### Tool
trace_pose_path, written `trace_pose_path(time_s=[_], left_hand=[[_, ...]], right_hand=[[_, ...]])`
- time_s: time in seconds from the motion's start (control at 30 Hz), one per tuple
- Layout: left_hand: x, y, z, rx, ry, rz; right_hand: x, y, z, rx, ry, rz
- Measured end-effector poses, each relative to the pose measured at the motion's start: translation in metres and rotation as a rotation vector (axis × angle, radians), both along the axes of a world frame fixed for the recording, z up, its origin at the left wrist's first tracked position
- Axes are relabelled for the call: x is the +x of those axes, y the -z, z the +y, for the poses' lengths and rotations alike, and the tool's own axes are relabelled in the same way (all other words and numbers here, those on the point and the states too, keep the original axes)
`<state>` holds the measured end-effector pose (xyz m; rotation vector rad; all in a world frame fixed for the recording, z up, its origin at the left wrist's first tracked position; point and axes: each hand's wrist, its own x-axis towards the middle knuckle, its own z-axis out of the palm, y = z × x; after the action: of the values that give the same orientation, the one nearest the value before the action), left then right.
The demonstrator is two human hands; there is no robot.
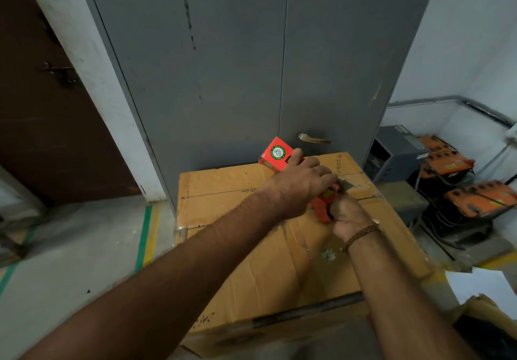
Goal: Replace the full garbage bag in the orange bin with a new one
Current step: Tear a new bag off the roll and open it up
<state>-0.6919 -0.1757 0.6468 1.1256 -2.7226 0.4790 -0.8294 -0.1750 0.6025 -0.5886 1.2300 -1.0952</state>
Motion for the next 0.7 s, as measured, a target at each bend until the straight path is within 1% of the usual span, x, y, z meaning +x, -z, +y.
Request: trace_pose_path(time_s=[0.07,0.17,0.23,0.27,0.37,0.47,0.53,0.63,0.7], left_hand=[[0.001,-0.002,0.0,0.018,0.017,0.033],[0.007,0.0,-0.002,0.036,0.019,0.1],[0.015,0.005,-0.006,0.048,0.018,0.174],[0.021,0.008,-0.008,0.06,0.004,0.227],[0.04,0.013,-0.011,0.107,-0.113,0.369],[0.058,0.018,-0.012,0.156,-0.21,0.466],[0.068,0.021,-0.011,0.202,-0.257,0.517],[0.076,0.025,-0.01,0.258,-0.308,0.565],[0.078,0.028,-0.008,0.289,-0.335,0.561]], right_hand=[[0.001,-0.001,0.0,-0.039,-0.016,0.006],[0.003,-0.002,0.0,-0.115,-0.097,0.128],[0.002,-0.004,0.001,-0.142,-0.137,0.206],[0.0,-0.005,0.001,-0.136,-0.143,0.205],[-0.005,-0.007,-0.001,-0.152,-0.138,0.209],[-0.006,-0.01,-0.004,-0.198,-0.071,0.229],[-0.007,-0.012,-0.005,-0.184,-0.021,0.144],[-0.009,-0.012,-0.003,-0.113,0.068,-0.11],[-0.01,-0.01,-0.002,-0.085,0.117,-0.223]])
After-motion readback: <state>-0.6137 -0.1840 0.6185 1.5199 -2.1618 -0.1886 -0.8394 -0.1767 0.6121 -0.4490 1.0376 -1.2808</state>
